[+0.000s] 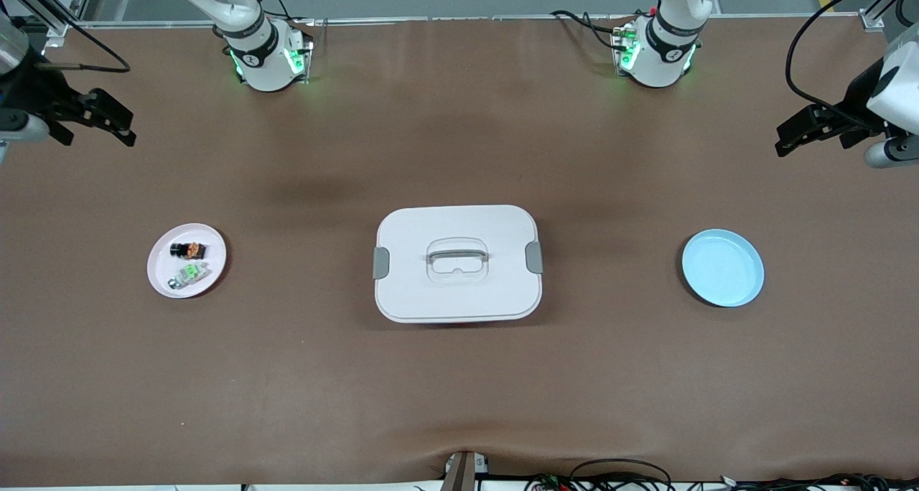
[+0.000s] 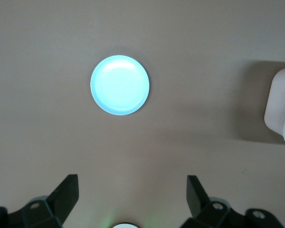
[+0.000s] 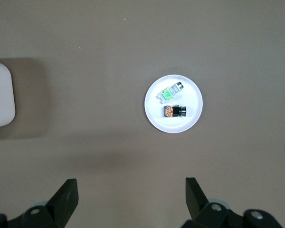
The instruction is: Transfer orange switch to right arm and place
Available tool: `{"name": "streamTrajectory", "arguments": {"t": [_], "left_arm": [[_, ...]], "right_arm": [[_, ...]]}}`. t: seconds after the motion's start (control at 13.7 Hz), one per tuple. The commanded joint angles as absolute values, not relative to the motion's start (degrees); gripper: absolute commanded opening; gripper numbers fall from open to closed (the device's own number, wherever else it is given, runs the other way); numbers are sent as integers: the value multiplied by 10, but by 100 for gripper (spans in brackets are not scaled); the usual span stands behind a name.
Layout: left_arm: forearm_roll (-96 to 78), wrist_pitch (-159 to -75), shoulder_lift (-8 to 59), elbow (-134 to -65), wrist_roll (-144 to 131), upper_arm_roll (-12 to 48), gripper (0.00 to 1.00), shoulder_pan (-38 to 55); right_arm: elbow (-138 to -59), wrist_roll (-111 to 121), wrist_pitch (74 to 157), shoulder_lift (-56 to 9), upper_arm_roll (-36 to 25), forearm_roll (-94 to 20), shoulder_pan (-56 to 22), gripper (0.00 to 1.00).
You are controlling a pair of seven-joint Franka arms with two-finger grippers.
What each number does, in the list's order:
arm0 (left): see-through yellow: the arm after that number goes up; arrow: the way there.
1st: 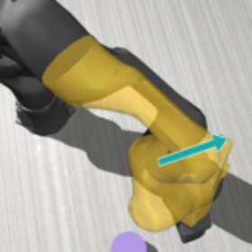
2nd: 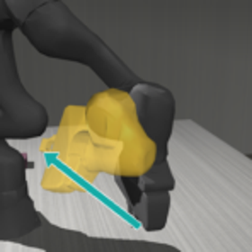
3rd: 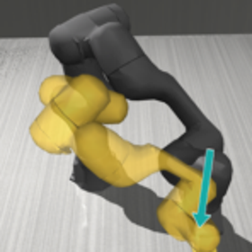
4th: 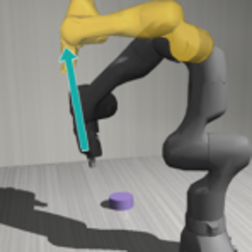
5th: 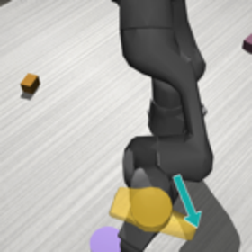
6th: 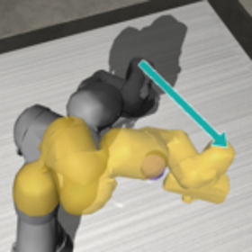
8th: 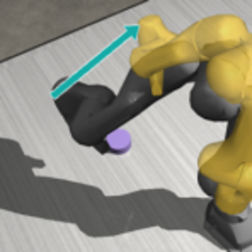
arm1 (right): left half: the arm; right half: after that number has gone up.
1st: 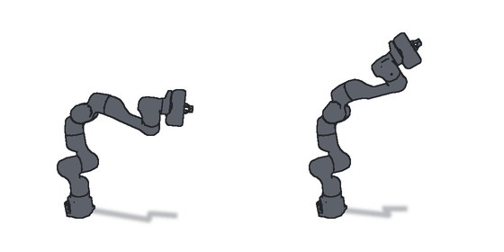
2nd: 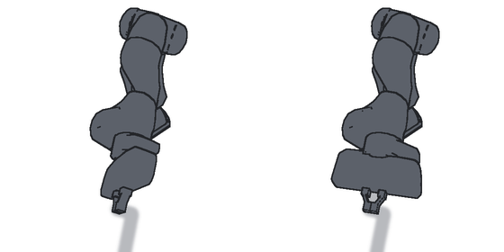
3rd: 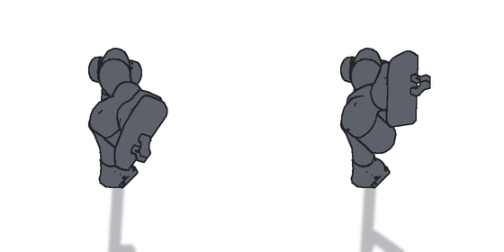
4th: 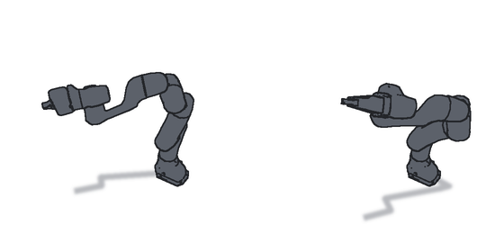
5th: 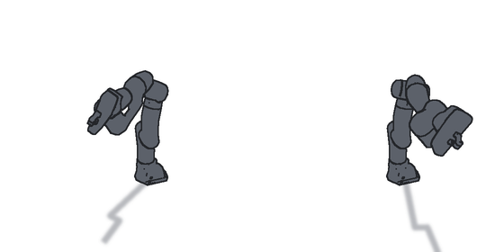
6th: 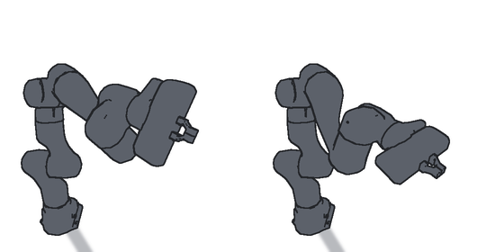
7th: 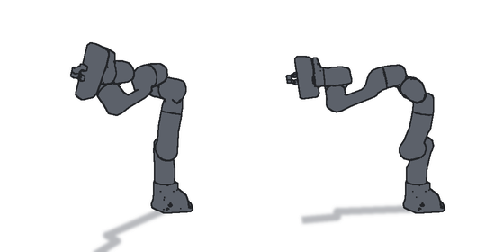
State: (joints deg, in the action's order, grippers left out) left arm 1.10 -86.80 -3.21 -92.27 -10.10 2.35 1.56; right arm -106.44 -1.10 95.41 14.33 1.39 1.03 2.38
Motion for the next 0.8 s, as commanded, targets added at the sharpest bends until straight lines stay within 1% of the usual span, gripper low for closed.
{"name": "streamTrajectory", "arguments": {"t": [0.0, 0.22, 0.37, 0.73], "left_arm": [[4, -855, -36, -910, -90, 23, 100, 15], [9, -855, -31, -899, -92, 23, 100, 15], [12, -855, -30, -897, -92, 23, 100, 16], [13, -855, -28, -893, -93, 23, 100, 18]], "right_arm": [[-1059, -20, 948, 152, 1, 4, 25, 100], [-999, -21, 936, 142, 3, 4, 24, 100], [-977, -19, 936, 134, 4, 4, 23, 100], [-973, -23, 911, 118, 2, 4, 30, 100]]}}
